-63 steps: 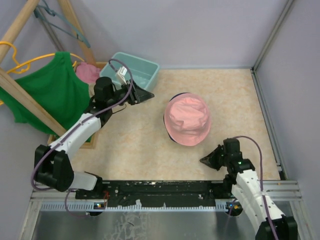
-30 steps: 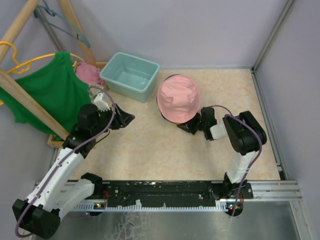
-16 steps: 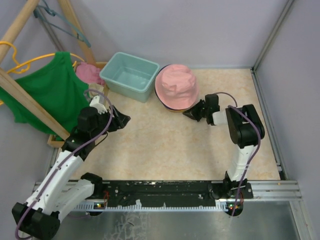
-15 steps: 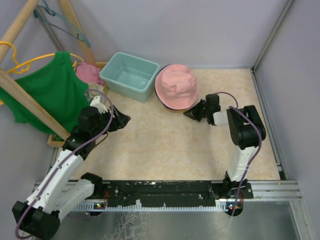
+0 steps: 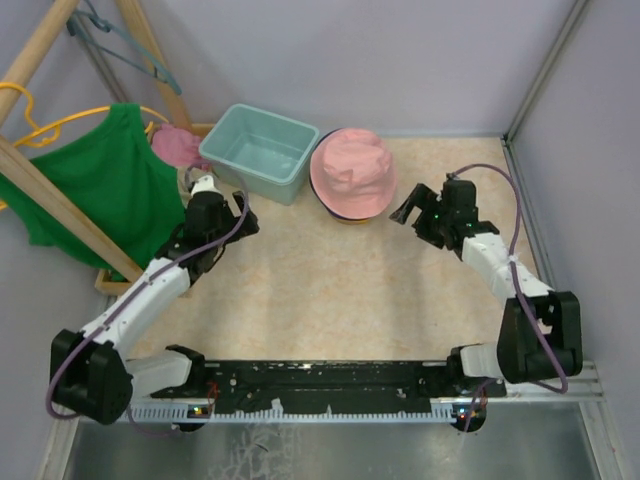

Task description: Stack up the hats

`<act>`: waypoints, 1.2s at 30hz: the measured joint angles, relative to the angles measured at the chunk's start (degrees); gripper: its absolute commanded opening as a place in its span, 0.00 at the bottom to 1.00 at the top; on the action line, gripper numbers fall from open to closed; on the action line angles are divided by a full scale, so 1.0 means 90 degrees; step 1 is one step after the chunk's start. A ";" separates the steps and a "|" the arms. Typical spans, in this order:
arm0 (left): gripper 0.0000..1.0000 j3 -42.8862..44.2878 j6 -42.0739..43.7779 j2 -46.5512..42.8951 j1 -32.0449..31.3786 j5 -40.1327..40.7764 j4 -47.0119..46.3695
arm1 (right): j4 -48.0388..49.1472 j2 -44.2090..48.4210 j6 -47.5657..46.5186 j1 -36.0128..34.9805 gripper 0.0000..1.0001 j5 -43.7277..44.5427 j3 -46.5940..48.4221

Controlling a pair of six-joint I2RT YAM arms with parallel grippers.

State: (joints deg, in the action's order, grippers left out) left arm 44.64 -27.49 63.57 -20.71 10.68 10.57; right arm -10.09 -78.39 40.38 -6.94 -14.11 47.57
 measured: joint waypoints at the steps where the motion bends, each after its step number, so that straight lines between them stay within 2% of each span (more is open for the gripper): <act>1: 1.00 0.0141 0.0019 0.0238 0.0007 0.0483 0.0063 | -0.0248 0.0153 -0.0185 0.0007 0.99 0.0182 0.0083; 5: 1.00 0.0070 0.0933 0.0828 0.0160 0.1467 -0.0168 | -0.0947 0.0627 -0.0668 0.0146 0.99 0.0554 0.0219; 8: 1.00 -0.0568 0.1717 0.0945 0.0515 0.1375 -0.0750 | -0.1224 0.0872 -0.0840 0.0338 0.99 0.0641 0.0197; 10: 1.00 -0.1234 0.2108 0.0872 0.0959 0.0908 -0.1445 | -0.1304 0.1039 -0.0947 0.0413 0.99 0.0692 0.0114; 13: 1.00 -0.2567 0.2555 0.0578 0.1654 -0.0131 -0.3213 | -0.1404 0.1095 -0.1025 0.0464 0.99 0.0765 0.0036; 15: 1.00 -0.3048 0.2739 0.0588 0.1778 -0.0498 -0.4056 | -0.1491 0.1095 -0.1047 0.0464 0.99 0.0811 -0.0007; 20: 1.00 -0.3424 0.3123 0.1241 0.1894 -0.1105 -0.5826 | -0.1579 0.1003 -0.1207 0.0469 0.99 0.1222 0.0015; 23: 1.00 -0.3441 0.3298 0.1821 0.1945 -0.1336 -0.6909 | -0.1520 0.0789 -0.1739 0.0474 0.99 0.1491 0.0017; 27: 1.00 -0.3602 0.3400 0.2501 0.1962 -0.1375 -0.8308 | -0.1251 0.0454 -0.2586 0.0491 0.99 0.1834 -0.0012; 30: 1.00 -0.4039 0.3541 0.2997 0.1987 -0.1469 -0.9435 | -0.0602 0.0413 -0.3143 0.0542 0.99 0.1979 -0.0415; 36: 1.00 -0.4109 0.3575 0.3011 0.1984 -0.1503 -0.9993 | 0.1426 0.0413 -0.3949 0.0593 0.99 0.1919 -0.1977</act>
State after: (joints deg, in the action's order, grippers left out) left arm 7.66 4.69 90.67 -2.85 -2.85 -79.37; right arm 2.74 -74.67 4.84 -1.61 3.16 29.78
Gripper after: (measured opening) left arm 0.998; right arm 0.992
